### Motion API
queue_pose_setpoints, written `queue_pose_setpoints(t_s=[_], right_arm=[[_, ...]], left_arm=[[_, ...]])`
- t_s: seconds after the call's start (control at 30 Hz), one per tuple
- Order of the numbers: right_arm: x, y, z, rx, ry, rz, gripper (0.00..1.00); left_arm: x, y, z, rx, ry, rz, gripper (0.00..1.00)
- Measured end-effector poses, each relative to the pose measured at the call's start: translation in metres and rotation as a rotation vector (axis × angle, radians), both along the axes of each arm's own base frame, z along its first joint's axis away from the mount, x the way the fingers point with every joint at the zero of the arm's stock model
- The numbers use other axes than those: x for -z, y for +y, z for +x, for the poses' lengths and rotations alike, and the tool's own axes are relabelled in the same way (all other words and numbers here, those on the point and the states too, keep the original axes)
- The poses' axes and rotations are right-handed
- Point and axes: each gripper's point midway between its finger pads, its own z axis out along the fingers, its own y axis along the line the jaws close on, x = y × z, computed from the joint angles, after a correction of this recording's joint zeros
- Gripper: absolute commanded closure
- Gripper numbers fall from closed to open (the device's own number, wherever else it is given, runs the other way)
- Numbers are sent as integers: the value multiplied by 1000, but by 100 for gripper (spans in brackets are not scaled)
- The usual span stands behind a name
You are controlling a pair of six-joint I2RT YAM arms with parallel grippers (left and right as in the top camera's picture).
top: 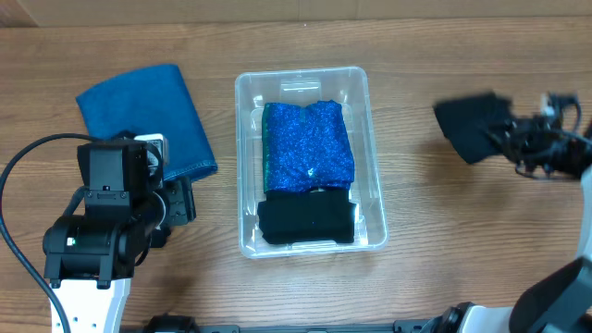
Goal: Pack container
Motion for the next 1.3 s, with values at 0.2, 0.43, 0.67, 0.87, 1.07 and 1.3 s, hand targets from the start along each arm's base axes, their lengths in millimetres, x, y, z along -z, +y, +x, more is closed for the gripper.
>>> queue_pose_setpoints(t_s=[0.2,0.43,0.67,0.87,1.07,1.3], right_arm=[[-78,159,-11,-532,-212,-219,96],[-52,251,-57,-843,-223,-414,96],[16,232,-84,-939,84,-487,96],[62,225,-103,-1036,240,-520,96],[66,235,-112,-1100,228,-580,96],[70,234,-104,-1090,202,-646,0]], left_arm=[[0,0,0,0,-1,0,34],[0,0,0,0,0,0,34],[0,0,0,0,-1,0,34],[-2,0,2,-1,-12,0,34],[-2,0,3,0,-13,0,34],[-2,0,3,0,-12,-1,34]])
